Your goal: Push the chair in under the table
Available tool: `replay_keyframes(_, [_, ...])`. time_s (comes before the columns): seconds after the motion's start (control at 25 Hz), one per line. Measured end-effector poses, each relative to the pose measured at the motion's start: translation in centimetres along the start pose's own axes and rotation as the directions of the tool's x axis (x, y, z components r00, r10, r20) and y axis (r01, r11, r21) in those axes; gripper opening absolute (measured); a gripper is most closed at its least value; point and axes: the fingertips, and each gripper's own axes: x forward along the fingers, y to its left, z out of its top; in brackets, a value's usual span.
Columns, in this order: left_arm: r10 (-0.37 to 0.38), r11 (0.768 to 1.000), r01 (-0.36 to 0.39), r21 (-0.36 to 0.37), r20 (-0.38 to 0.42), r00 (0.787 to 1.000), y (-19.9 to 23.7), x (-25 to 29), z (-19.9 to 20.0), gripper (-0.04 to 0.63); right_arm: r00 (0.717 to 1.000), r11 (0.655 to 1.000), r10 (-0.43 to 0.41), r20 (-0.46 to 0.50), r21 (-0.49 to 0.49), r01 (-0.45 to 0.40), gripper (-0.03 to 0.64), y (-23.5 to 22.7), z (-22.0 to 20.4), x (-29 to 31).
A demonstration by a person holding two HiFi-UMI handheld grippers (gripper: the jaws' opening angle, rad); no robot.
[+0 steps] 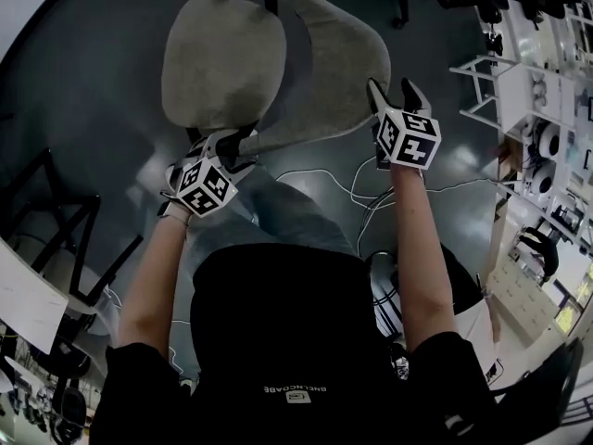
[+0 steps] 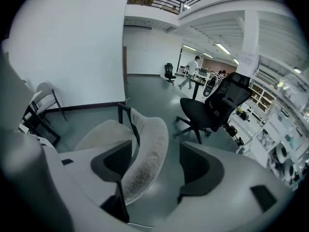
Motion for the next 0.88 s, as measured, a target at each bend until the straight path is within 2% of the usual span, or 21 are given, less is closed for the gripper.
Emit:
replay_keyframes(0.16, [-0.044,0.999,0.044,-0.001,-0.075,0.996,0.2,2.5,-3.0,0.304,1.000,1.000,-0.002,-0.026,0.013,0.002,0.295,0.2,-0.7,1.4])
replay_keyframes(0.32, [-0.060,0.995,0.071,0.068,-0.149,0.987,0.1,3.7,-4.7,0.304,0.999,1.000,0.000,-0.047,0.016,0.001,0.295,0.4,-1.3,2.6])
replay_keyframes(0.56, [-0.032,0.987,0.062,0.147,-0.195,0.980,0.0,4.1,-5.3,0.293,0.997,1.000,0.018,-0.077,0.006,-0.017,0.295,1.1,-2.4,4.0])
replay_keyframes(0.64, [-0.021,0.989,0.050,0.139,-0.207,0.978,0.2,4.4,-5.4,0.275,0.997,1.000,0.013,-0.070,0.015,-0.012,0.295,1.2,-2.6,4.3])
replay_keyframes(0.88, [-0.044,0.992,0.070,0.105,-0.231,0.972,0.2,4.3,-5.5,0.275,0.996,1.000,0.003,-0.085,0.018,-0.002,0.295,1.5,-3.0,4.7])
